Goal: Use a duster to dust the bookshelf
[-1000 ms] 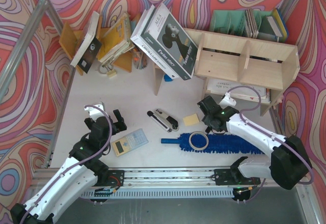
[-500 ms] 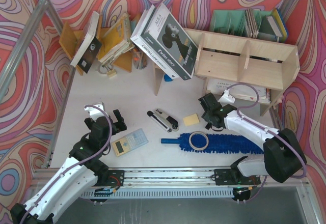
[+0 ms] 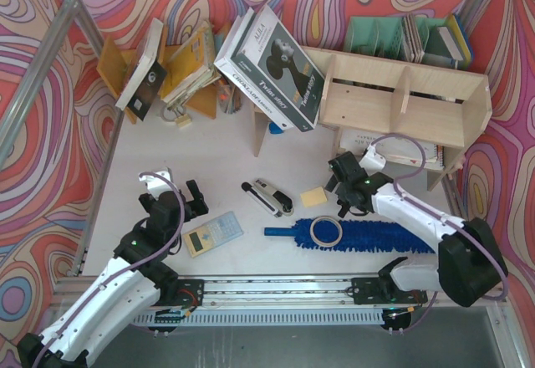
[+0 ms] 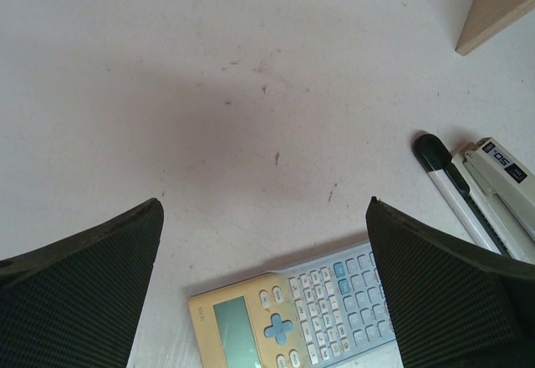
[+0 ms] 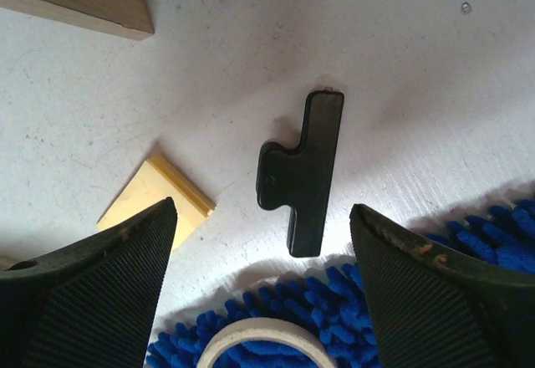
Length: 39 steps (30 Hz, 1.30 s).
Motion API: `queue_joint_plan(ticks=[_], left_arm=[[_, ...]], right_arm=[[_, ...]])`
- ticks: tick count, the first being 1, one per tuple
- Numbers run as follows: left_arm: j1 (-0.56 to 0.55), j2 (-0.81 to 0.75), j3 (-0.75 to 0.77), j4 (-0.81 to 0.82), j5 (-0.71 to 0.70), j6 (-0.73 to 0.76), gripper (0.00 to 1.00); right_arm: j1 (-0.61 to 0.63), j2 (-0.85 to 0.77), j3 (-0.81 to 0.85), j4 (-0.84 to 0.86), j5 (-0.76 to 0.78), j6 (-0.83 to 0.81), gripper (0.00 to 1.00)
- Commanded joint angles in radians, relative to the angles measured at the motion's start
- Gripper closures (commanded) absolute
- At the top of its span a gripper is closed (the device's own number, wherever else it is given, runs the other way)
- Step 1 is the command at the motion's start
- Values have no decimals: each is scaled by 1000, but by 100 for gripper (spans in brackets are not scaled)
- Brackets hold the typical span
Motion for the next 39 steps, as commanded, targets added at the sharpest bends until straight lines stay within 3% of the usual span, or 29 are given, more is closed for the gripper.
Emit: queue_joint_plan(ticks=[1, 4, 9, 17, 25, 39], left_arm=[[-1, 1, -14, 20, 7, 14, 2], [-1, 5, -13, 21, 9, 14, 2], [-2, 9, -13, 23, 9, 15, 2], [-1, 19, -11, 26, 12, 15, 2], [-1, 31, -8, 32, 18, 18, 2], [-1, 29, -10, 32, 20, 18, 2]], right_arm=[[-2, -85, 9, -54, -10, -44, 24], [39, -142, 14, -85, -26, -55, 26], [235, -168, 64, -181, 38, -69, 29], [423, -181, 71, -291, 47, 71, 44], [499, -97, 76, -264, -9, 93, 57], [525, -26, 47, -204, -54, 103, 63]])
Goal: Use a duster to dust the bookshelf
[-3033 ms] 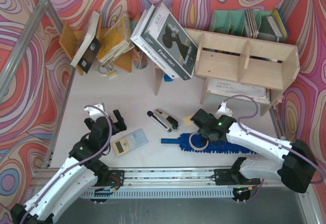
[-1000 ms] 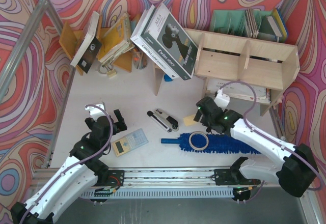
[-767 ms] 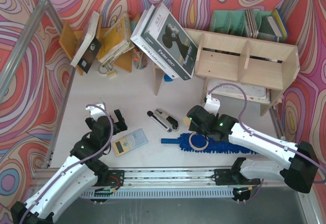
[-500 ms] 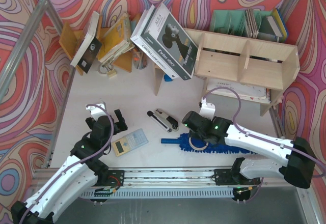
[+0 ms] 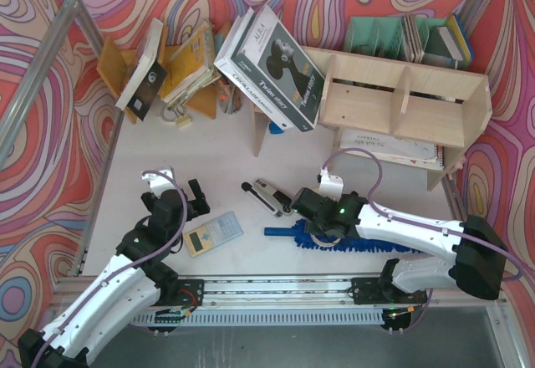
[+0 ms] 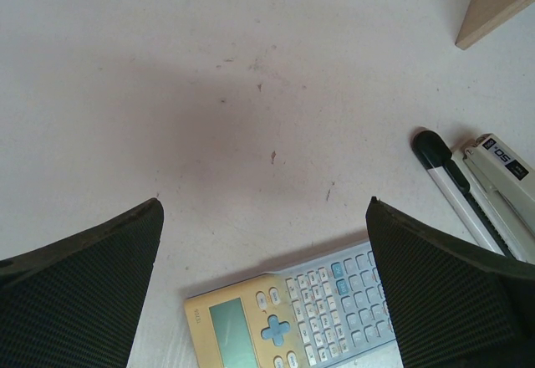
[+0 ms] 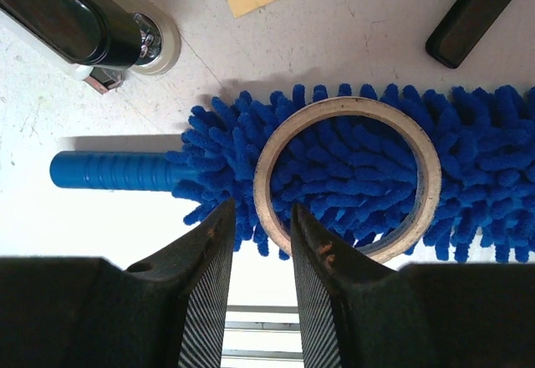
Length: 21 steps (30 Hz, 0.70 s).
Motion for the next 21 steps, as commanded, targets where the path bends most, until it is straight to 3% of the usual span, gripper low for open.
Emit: queue_joint_plan(ticks=[1, 21], left_arm=[[-1, -4, -10, 11, 8, 15, 2], [-1, -14, -12, 9, 5, 14, 2]], right_arm=[[12, 21, -18, 19, 0, 14, 63], [12, 131, -20, 56, 20, -3, 69]])
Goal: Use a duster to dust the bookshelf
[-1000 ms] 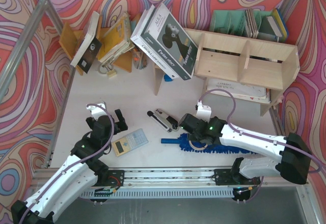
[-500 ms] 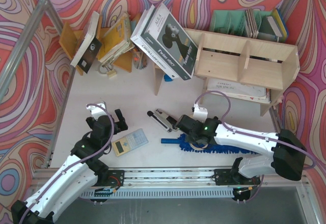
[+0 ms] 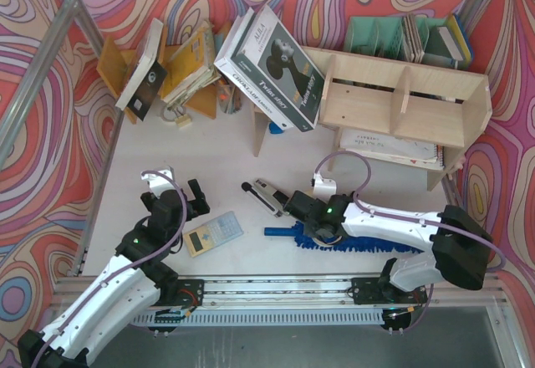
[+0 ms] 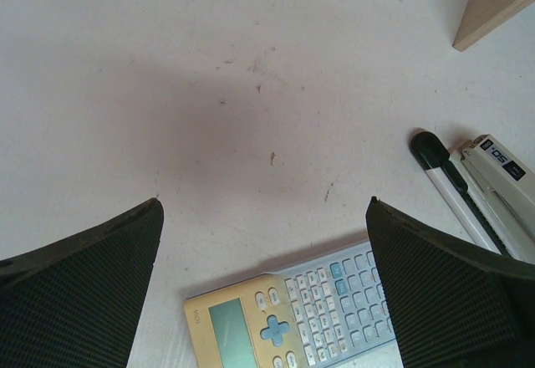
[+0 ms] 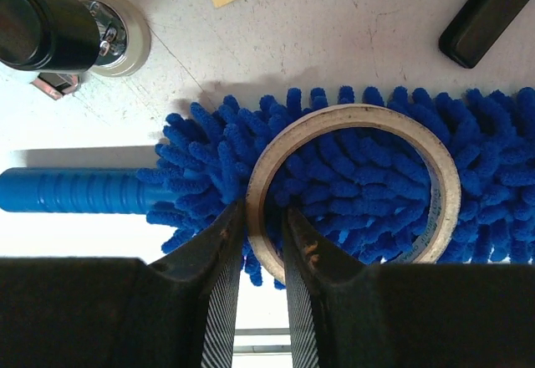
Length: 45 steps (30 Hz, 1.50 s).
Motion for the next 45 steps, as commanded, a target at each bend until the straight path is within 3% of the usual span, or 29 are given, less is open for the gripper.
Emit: queue_joint_plan(ticks=[1, 16, 36, 45], left_arm=[[-1, -7, -13, 7, 5, 13, 2], [-1, -4, -12, 9, 5, 13, 2], [-1, 0, -11, 11, 6, 13, 2], [-1, 1, -12, 13, 6, 13, 2]], right_arm=[[13, 22, -7, 10, 27, 1, 69], [13, 22, 19, -22, 50, 10, 79], [12, -24, 108, -126, 148, 20, 78], [11, 18, 92, -88, 120, 15, 74]])
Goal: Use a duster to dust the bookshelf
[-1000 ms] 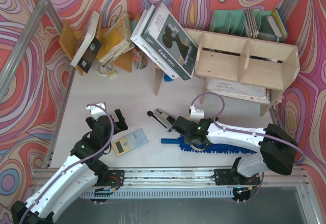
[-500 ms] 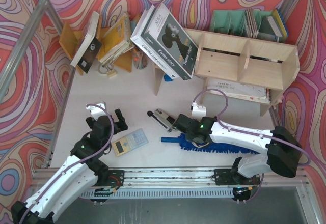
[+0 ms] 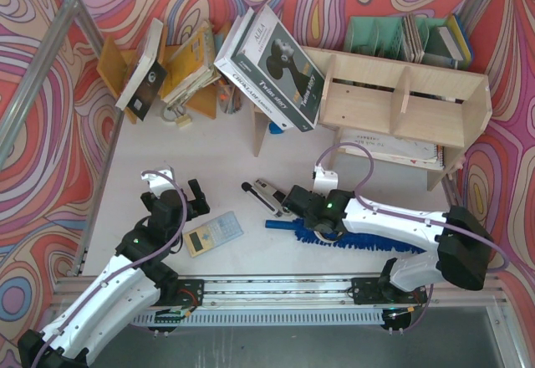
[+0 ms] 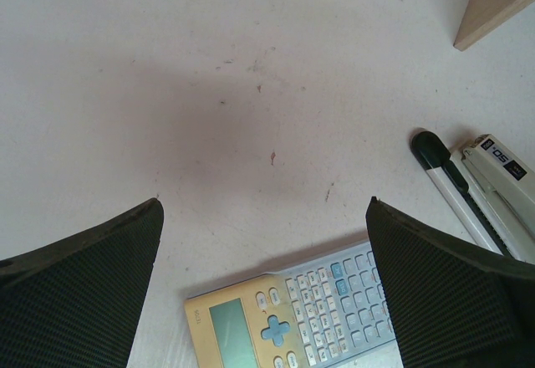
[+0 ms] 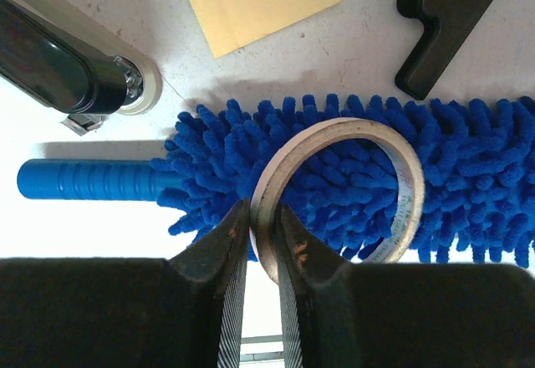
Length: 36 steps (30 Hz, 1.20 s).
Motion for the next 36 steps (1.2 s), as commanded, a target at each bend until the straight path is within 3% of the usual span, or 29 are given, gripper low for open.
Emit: queue_joint_plan(ticks=[1, 14, 18, 27, 30, 36], left_arm=[[-1, 1, -12, 13, 7, 11, 2], [-1, 8, -10, 14, 5, 11, 2], [-1, 9, -10, 14, 5, 11, 2], [-1, 5, -12, 12, 5, 11, 2], [-1, 4, -11, 13, 6, 11, 2], [-2, -1, -11, 11, 5, 11, 2]], right_arm=[[12, 29, 3, 6, 14, 11, 73], [11, 74, 2, 41, 4, -10, 74], [12, 75, -4, 39, 13, -13, 66], [12, 119, -5, 56, 14, 2, 66], [12, 120, -1, 59, 31, -2, 67], [12, 142, 23, 36, 54, 2, 78]])
